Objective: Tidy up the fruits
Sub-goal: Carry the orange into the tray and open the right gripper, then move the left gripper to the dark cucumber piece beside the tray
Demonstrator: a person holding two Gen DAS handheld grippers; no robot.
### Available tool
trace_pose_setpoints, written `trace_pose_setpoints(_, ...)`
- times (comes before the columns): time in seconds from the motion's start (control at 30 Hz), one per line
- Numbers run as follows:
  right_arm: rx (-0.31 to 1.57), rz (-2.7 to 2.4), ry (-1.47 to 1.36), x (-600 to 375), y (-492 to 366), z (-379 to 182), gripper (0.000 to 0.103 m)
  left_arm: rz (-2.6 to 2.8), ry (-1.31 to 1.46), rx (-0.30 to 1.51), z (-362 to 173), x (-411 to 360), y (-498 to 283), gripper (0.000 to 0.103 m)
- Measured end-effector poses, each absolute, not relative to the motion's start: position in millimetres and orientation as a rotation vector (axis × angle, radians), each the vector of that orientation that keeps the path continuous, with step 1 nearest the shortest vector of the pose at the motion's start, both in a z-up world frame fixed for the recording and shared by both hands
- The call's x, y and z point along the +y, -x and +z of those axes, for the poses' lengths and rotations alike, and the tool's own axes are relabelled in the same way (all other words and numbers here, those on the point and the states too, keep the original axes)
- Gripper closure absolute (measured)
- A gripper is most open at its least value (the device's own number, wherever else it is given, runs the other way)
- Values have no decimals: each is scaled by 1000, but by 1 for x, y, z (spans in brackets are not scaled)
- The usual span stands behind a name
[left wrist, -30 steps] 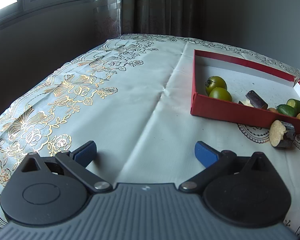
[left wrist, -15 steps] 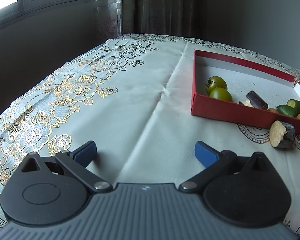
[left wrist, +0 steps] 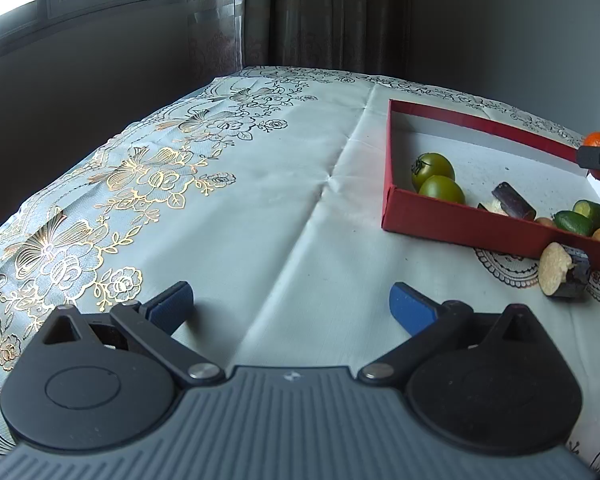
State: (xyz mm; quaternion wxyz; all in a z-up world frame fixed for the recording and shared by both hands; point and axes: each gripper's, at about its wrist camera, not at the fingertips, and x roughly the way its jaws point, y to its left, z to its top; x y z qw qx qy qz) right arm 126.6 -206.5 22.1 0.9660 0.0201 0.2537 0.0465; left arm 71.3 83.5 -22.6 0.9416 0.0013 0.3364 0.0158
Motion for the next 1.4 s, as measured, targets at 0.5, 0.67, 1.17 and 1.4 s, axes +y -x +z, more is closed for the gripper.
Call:
trace_pose_setpoints(0.5, 623, 103, 10, -181, -153, -9, 59, 32, 1, 687, -23, 84, -71, 0)
trace_pose_setpoints(0.67, 629, 94, 39, -175, -154, -12, 59, 32, 1, 687, -23, 84, -72, 0)
trace_pose_setpoints(1.17, 536, 62, -70, -210, -96, 2, 40, 31, 1, 687, -23, 84, -71, 0)
trace_pose_setpoints(1.4, 516, 17, -108, -251, -37, -4, 27, 31, 1, 687, -22, 84, -71, 0)
